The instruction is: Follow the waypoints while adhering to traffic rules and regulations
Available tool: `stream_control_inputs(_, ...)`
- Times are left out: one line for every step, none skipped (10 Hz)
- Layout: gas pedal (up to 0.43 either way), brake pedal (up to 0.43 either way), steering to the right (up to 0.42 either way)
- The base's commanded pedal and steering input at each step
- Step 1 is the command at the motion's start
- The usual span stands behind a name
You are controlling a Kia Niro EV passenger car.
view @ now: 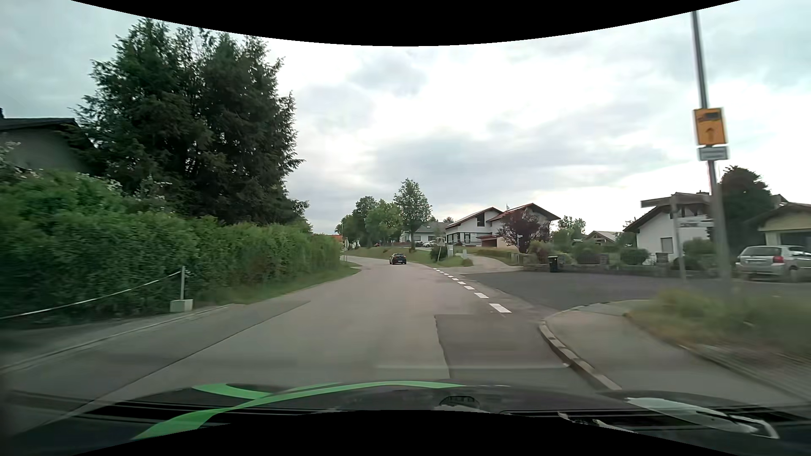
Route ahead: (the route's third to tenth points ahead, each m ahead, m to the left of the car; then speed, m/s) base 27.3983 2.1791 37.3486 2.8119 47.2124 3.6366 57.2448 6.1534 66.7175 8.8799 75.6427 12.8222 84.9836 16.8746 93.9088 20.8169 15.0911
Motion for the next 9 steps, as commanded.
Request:
stream_control_inputs(0.209,0.0,-0.002)
stream_control_inputs(0.209,0.0,-0.009)
stream_control_inputs(0.22,0.0,-0.011)
stream_control_inputs(0.22,0.0,-0.012)
stream_control_inputs(0.22,0.0,-0.012)
stream_control_inputs(0.22,0.0,-0.014)
stream_control_inputs(0.22,0.0,-0.016)
stream_control_inputs(0.22,0.0,-0.017)
stream_control_inputs(0.228,0.0,-0.018)
